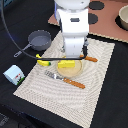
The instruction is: Interact with the objects in diverse but meaningful ways.
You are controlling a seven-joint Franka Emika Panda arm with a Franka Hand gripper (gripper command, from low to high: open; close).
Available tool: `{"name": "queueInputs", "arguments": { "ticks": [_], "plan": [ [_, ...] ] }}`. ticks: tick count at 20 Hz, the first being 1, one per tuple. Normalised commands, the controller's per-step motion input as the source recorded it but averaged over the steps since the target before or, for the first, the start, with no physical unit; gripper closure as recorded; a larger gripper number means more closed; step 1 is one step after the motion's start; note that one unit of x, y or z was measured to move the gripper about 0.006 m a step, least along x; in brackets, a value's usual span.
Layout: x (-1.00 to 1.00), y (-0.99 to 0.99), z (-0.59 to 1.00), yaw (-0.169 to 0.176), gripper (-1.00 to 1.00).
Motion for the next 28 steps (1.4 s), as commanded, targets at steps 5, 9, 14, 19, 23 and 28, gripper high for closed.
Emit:
{"name": "queueInputs", "arguments": {
  "ticks": [5, 9, 14, 19, 23, 28],
  "plan": [
    [-0.03, 0.12, -0.17, 0.033, -1.0],
    [0.02, 0.13, -0.07, 0.01, -1.0],
    [0.02, 0.15, -0.22, 0.009, -1.0],
    [0.1, 0.18, -0.35, 0.018, -1.0],
    [0.0, 0.16, -0.46, 0.034, -1.0],
    [0.04, 0.09, -0.33, 0.014, -1.0]
  ]
}}
